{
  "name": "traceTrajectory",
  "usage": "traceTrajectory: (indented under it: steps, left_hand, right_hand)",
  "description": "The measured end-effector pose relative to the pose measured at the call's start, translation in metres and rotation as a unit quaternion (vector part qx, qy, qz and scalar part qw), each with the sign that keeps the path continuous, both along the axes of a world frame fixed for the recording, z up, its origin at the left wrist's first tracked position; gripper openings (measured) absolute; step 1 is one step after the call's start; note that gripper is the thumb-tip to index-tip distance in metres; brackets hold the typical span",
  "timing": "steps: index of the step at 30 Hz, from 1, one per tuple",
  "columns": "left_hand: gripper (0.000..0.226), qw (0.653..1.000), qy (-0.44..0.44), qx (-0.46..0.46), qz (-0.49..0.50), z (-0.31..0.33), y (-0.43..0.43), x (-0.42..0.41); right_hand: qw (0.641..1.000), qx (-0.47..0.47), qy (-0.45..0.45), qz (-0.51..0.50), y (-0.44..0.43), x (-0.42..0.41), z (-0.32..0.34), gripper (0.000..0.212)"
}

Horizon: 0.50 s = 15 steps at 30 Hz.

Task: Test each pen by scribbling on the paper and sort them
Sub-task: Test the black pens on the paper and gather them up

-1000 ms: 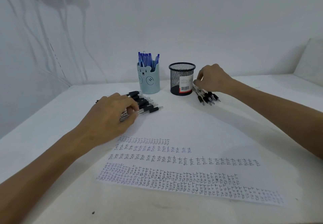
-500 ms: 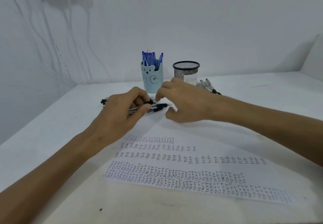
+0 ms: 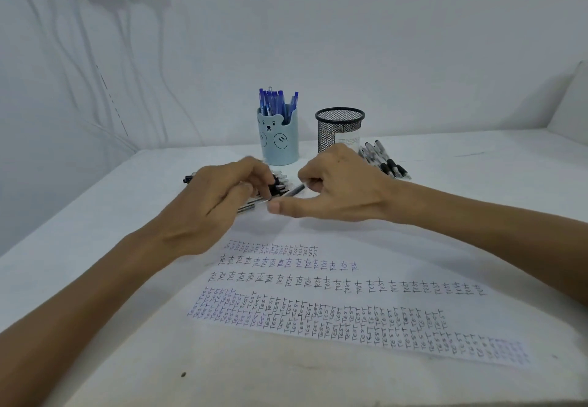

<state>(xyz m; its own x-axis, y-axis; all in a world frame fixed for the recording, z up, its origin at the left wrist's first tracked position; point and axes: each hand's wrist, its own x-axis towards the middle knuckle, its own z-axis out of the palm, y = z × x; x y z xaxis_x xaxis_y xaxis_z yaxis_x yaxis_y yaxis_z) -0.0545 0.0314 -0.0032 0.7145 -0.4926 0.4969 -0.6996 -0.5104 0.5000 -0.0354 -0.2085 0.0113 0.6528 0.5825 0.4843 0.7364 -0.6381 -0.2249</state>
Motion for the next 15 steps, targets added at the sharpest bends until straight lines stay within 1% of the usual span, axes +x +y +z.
traceTrajectory:
  steps: [3, 6, 8, 10, 12, 13, 14, 15]
  left_hand:
    - [0.034, 0.994, 0.007, 0.104, -0.028, -0.001, 0.007, 0.004]
    - [0.035, 0.975, -0.024, 0.214, -0.051, -0.003, 0.009, 0.007]
    - [0.041, 0.963, -0.034, 0.264, -0.050, -0.003, 0.006, 0.005]
    - [0.055, 0.956, -0.023, 0.288, -0.051, -0.004, 0.003, 0.002]
    - [0.068, 0.954, -0.006, 0.296, -0.051, -0.005, 0.001, 0.001]
    - [0.073, 0.954, -0.001, 0.297, -0.050, -0.005, 0.001, 0.001]
    - [0.076, 0.953, 0.003, 0.298, -0.048, -0.005, 0.000, 0.001]
    - [0.078, 0.953, 0.007, 0.299, -0.046, -0.005, 0.000, 0.001]
  right_hand:
    - [1.000, 0.004, 0.005, -0.003, -0.004, 0.001, -0.002, 0.070]
    - [0.997, 0.060, 0.042, 0.021, -0.009, 0.002, -0.005, 0.067]
    - [0.995, 0.090, 0.036, 0.037, -0.013, 0.004, -0.008, 0.058]
    - [0.988, 0.151, 0.011, 0.034, -0.015, 0.006, -0.015, 0.043]
    - [0.980, 0.196, 0.009, -0.010, -0.016, 0.003, -0.020, 0.044]
    - [0.980, 0.195, 0.015, -0.036, -0.017, 0.002, -0.022, 0.046]
    - [0.978, 0.199, 0.042, -0.048, -0.018, 0.000, -0.023, 0.049]
    - [0.970, 0.221, 0.094, -0.051, -0.018, -0.003, -0.023, 0.051]
